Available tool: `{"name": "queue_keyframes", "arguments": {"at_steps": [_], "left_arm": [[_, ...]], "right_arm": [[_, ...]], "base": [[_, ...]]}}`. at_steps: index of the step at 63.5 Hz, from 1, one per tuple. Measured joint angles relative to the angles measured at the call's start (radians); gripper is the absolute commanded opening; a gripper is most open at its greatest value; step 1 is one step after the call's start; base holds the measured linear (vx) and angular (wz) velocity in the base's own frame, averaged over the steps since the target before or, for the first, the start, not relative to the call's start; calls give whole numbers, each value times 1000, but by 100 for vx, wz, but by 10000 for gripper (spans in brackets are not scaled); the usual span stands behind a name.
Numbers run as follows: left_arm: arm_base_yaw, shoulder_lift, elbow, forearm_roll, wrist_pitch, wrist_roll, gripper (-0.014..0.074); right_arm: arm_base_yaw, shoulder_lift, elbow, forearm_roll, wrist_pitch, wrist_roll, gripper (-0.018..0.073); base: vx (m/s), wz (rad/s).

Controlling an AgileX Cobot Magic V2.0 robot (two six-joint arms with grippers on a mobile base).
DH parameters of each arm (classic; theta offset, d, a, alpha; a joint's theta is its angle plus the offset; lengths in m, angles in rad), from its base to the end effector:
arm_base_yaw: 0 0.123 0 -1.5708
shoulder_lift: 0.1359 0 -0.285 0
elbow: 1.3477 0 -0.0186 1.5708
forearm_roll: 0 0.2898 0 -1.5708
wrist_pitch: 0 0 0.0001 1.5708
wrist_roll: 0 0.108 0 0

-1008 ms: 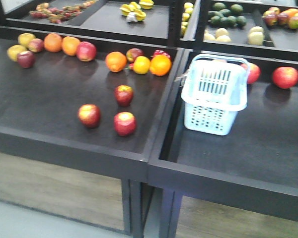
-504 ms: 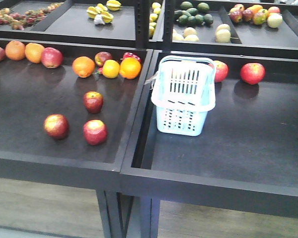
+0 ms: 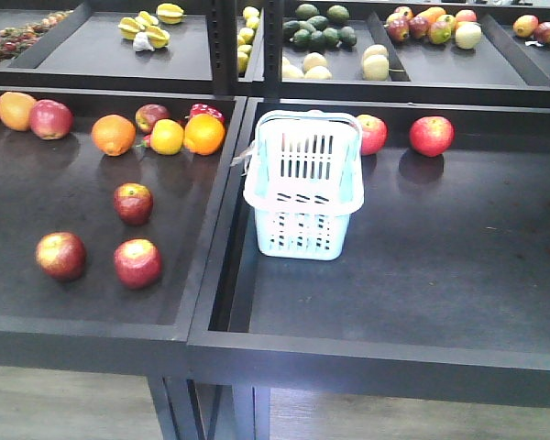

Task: Pick three apples into basket with both arms

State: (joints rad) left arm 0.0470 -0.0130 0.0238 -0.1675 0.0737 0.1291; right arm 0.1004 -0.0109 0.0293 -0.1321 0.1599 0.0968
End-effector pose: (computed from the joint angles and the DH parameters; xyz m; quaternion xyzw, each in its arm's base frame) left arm 0.1126 0.0040 0.1989 -0.0256 0.7053 -0.0011 0.7084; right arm 0.1123 0.0090 0.1872 -0.0424 0.7369 0.0148 0.6745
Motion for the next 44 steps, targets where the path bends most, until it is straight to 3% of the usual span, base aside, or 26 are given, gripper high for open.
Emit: {"name": "queue_keyframes", "arguments": {"at_steps": [44], "left_arm": [[0, 0, 0, 0, 0, 0, -6]], "right_arm": [[0, 0, 0, 0, 0, 0, -1]], "base": [[6, -7]]}}
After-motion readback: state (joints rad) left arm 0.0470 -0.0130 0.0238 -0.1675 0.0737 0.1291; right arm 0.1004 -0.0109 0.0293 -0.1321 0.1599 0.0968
